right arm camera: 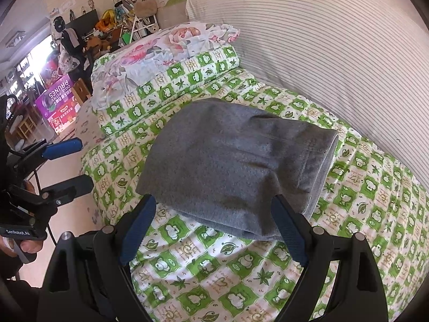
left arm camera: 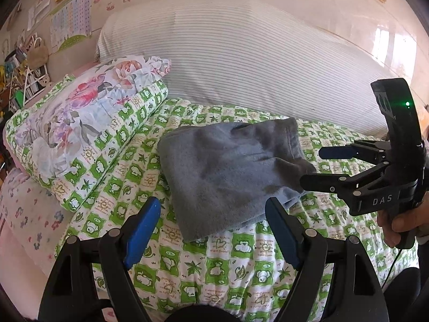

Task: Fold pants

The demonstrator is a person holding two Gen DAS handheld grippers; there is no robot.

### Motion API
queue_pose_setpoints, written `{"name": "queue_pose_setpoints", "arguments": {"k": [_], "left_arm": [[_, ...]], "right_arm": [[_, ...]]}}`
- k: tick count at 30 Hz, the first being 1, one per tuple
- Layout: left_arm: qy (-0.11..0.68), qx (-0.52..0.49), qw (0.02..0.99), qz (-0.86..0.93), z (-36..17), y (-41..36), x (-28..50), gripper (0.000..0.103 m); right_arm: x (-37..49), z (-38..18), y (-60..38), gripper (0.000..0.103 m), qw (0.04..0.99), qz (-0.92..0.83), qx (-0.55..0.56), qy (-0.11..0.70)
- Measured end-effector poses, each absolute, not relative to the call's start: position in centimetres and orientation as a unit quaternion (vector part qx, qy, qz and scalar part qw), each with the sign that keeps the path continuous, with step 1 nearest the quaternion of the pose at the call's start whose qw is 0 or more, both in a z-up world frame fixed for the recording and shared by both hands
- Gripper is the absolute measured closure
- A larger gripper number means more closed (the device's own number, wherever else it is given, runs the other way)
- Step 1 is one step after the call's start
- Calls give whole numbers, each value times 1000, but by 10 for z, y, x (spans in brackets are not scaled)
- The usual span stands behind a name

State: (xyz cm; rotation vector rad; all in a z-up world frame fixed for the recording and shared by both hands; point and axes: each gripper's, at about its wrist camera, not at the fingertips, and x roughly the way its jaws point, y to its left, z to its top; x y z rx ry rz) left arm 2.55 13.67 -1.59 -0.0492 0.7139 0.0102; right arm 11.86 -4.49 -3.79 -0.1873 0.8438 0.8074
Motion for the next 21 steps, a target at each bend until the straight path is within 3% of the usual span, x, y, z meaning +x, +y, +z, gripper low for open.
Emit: {"name": "queue_pose_setpoints", "arguments": {"k": [11,21], "left_arm": [[350,-65,935,-4,-20,148,35,22],[338,-41,940,20,-15,145,36,22]], "right_arm": [[126,-43,-42,15,829,383,-81,400],[132,-49,-39,15,825,390,-62,404]]}}
